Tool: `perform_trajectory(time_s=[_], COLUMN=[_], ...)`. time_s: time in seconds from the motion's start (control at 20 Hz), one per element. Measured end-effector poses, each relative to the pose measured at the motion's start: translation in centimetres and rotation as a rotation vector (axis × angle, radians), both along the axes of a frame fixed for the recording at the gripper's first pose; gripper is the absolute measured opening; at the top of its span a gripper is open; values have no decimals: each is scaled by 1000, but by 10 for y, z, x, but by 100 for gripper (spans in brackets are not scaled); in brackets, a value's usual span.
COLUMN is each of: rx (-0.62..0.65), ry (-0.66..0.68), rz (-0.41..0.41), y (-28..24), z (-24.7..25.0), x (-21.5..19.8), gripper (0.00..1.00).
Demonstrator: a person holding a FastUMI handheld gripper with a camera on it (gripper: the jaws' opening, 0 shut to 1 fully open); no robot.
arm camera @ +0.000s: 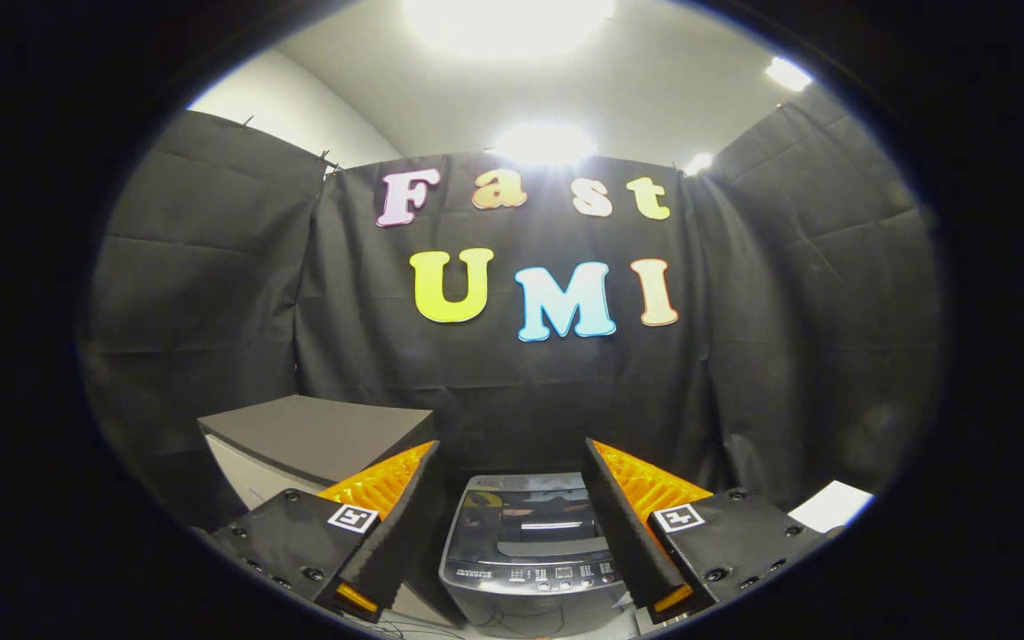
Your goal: Put the clothes into the washing machine and then close the washing machine lid.
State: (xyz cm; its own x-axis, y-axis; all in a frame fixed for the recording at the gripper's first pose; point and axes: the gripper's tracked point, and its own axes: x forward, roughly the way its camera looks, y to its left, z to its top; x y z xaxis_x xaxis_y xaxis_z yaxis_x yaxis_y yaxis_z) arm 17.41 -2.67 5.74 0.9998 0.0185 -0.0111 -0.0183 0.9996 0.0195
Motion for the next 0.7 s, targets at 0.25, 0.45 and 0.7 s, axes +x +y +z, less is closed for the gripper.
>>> perform_trajectory(time_s=[0.25, 0.45, 0.7], rx=[-9, 6, -11], ry=[-31, -68, -101], rz=[-17, -21, -22], y=[-3, -2, -1], z=[21, 36, 42], x=[-58, -96, -128], gripper=[97, 97, 97])
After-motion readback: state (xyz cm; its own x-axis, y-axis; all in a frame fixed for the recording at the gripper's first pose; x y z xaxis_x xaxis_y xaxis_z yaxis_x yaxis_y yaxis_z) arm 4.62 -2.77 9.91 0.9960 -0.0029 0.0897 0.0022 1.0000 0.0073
